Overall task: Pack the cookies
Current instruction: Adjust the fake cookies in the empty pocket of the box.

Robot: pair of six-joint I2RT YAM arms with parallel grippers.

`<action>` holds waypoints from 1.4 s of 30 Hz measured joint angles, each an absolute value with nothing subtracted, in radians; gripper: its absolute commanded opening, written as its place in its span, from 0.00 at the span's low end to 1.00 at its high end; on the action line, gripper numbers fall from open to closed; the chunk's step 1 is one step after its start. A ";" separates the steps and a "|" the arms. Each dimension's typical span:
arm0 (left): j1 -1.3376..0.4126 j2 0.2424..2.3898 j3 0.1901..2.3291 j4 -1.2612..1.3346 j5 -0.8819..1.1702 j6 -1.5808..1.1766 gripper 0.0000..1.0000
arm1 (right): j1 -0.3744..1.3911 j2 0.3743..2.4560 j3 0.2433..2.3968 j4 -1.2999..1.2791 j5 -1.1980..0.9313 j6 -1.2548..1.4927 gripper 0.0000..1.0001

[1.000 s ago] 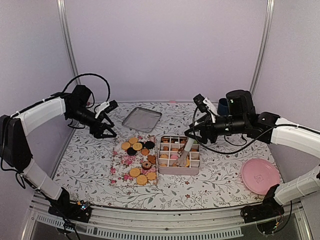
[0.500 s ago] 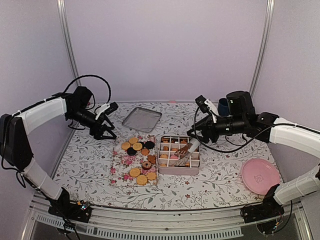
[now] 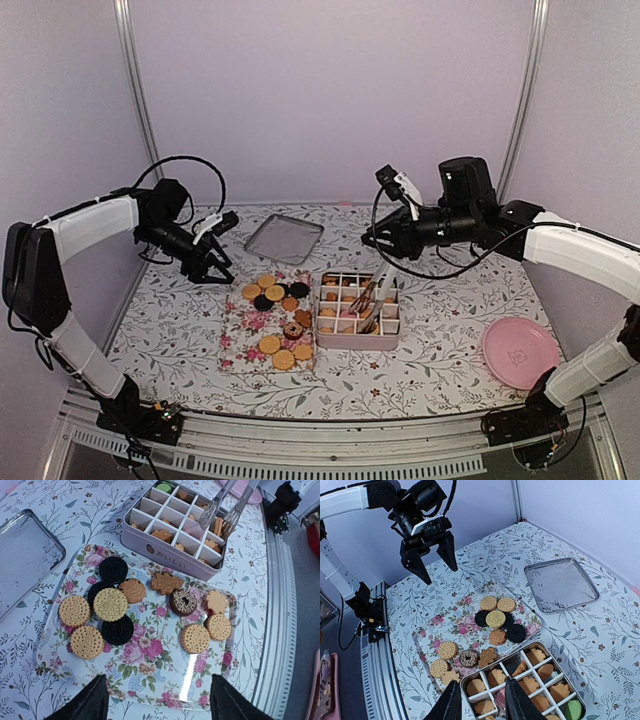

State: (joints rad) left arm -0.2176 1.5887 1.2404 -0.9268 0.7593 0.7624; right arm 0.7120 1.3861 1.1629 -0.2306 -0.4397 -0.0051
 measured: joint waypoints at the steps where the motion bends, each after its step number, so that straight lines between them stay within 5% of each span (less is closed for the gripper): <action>1: -0.218 1.590 1.240 -0.929 0.760 0.765 0.69 | 0.712 1.398 1.179 -0.236 -0.444 -0.009 0.27; 25: -0.218 1.604 1.227 -0.956 0.780 0.796 0.65 | 0.712 1.509 1.399 -0.247 -0.534 0.034 0.20; 42: -0.218 1.604 1.205 -0.956 0.774 0.798 0.64 | 0.711 1.499 1.278 -0.235 -0.430 -0.027 0.16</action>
State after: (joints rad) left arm -0.2176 1.6035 1.2045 -0.9562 0.7738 0.7979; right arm 0.7113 1.4994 1.2781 -0.2348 -0.4301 -0.0265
